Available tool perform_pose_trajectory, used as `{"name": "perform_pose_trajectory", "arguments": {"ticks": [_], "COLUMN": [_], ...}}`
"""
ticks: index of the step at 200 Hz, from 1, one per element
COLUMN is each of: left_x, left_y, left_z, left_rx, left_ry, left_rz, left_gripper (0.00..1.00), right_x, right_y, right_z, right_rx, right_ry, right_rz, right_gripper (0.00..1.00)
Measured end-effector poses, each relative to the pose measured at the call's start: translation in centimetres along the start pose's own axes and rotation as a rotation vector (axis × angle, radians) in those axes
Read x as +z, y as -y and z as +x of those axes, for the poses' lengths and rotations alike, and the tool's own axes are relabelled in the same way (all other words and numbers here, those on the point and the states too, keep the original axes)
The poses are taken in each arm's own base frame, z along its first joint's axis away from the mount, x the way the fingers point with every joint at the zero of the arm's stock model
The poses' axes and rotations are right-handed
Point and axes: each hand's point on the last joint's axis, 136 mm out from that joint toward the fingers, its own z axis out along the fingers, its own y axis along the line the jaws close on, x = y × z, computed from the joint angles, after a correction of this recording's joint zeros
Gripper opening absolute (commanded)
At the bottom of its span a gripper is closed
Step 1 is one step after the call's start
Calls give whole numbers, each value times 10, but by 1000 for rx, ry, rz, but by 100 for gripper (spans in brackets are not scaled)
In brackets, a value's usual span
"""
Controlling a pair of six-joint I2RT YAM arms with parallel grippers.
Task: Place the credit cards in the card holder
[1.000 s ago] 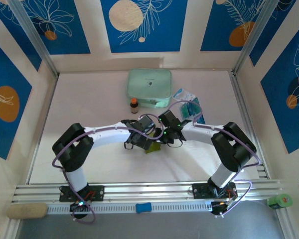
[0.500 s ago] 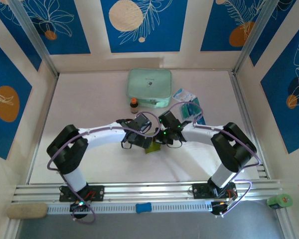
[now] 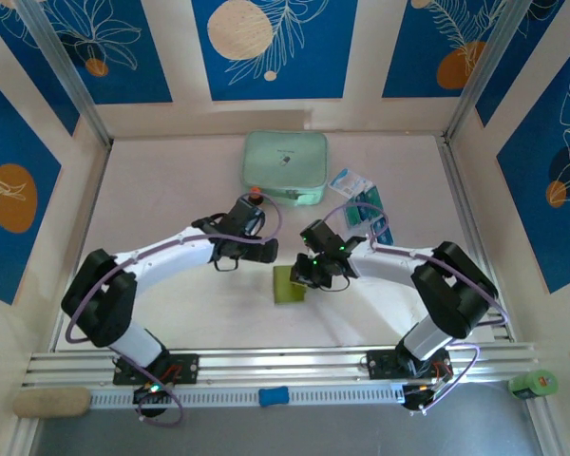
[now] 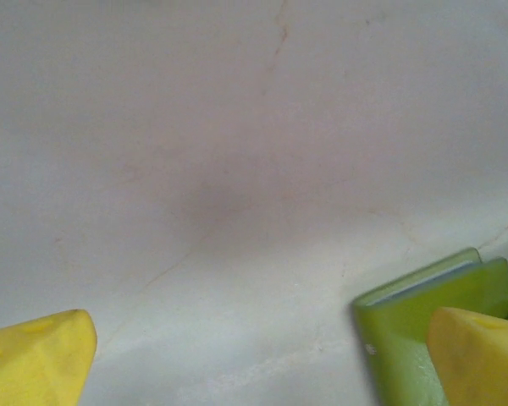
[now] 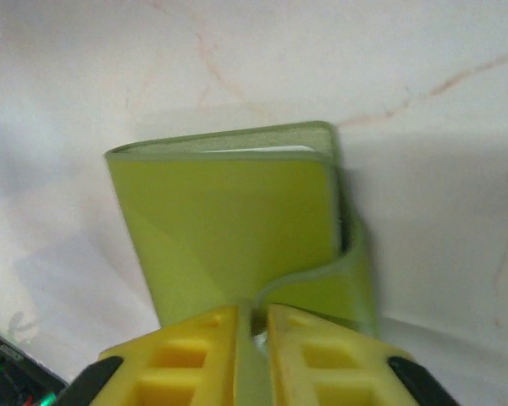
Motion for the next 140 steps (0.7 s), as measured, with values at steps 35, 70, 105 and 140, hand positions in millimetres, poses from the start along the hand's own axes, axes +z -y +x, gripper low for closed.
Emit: {"name": "perform_pose_trajectory", "arguments": {"ticks": [35, 70, 105, 140], "left_x": [-17, -42, -84, -126], "left_y": [-6, -12, -28, -63], "left_z": [-14, -28, -54, -78], "left_rx": [-28, -47, -81, -97], "left_ry": [54, 129, 297, 511], "left_rz": [14, 15, -23, -144], "left_gripper": [100, 100, 100, 100], "right_x": [-33, -96, -180, -265], "right_y": [-17, -48, -44, 9], "right_z": [-16, -58, -105, -162], "right_rx": [-5, -30, -13, 102], "right_ry": [34, 183, 416, 709], "right_rz": [-22, -131, -192, -100], "right_gripper": [54, 90, 99, 99]}}
